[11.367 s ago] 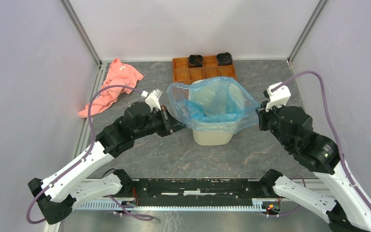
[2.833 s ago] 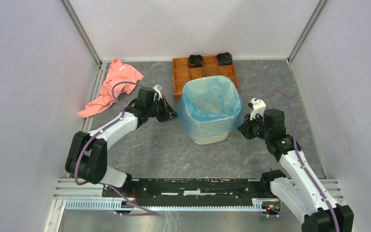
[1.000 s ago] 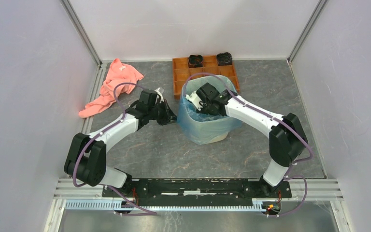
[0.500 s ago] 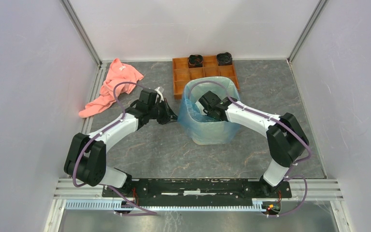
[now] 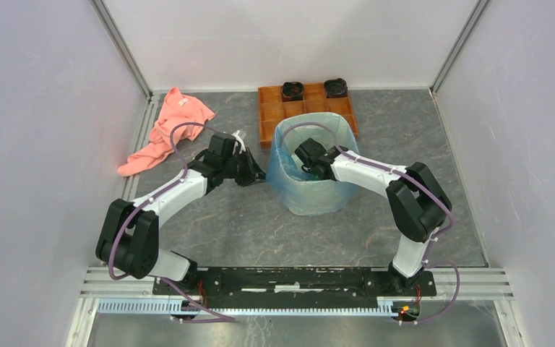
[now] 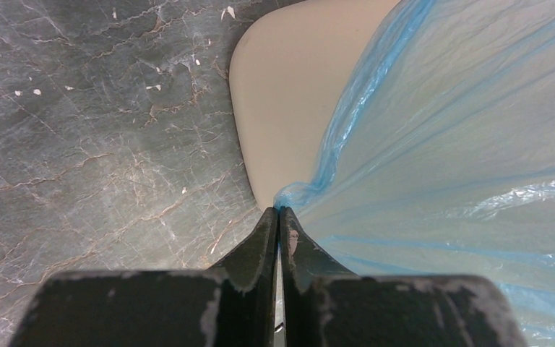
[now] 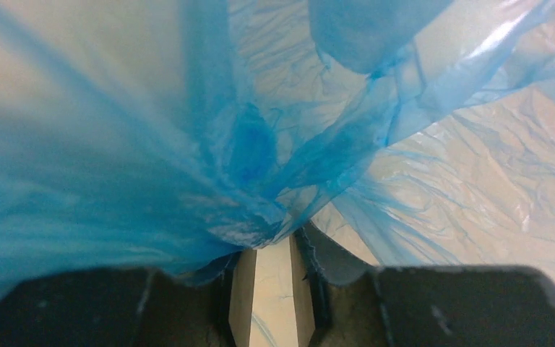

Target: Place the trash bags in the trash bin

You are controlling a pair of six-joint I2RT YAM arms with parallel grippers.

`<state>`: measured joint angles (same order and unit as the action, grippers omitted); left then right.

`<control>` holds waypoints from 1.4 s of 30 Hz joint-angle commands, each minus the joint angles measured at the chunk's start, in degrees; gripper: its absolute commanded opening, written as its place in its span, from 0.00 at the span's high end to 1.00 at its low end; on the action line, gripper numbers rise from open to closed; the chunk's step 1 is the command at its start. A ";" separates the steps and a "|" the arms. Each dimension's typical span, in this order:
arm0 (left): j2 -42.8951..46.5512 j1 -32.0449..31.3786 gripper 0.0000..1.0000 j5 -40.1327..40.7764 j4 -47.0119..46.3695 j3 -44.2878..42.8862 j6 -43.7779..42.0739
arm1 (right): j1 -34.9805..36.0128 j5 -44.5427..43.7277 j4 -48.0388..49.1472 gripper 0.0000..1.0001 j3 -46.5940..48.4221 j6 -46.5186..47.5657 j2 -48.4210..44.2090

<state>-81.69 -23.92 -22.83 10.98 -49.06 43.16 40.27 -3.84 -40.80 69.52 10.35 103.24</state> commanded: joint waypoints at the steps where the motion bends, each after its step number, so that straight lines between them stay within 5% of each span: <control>1: 2.16 -0.29 0.89 -0.41 0.36 -1.33 -3.97 | -0.08 2.78 -1.10 0.70 2.95 -1.39 -0.20; 20: 3.22 -0.42 0.65 -1.17 -0.70 -0.48 -4.22 | -0.07 -1.87 -3.62 0.40 9.63 -6.83 -17.24; 24: 4.91 -0.45 0.54 -0.22 0.91 -0.23 -5.26 | -0.05 0.16 -3.97 0.36 13.47 -6.99 -19.66; 33: 14.56 -0.39 0.02 18.77 17.19 -6.35 -13.94 | 0.59 5.25 -1.78 0.09 18.69 -2.73 -31.35; 37: 22.97 -0.39 0.00 30.73 21.42 -8.24 -10.36 | 2.48 11.76 -0.92 0.03 22.23 -2.20 -31.51; 42: 40.31 -0.39 0.00 40.75 21.45 -7.38 -4.73 | 13.52 12.13 3.94 0.02 23.90 -3.78 -27.40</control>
<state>-53.12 -24.25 5.65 30.70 -54.68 34.61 46.63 5.67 -41.17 92.07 6.85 71.40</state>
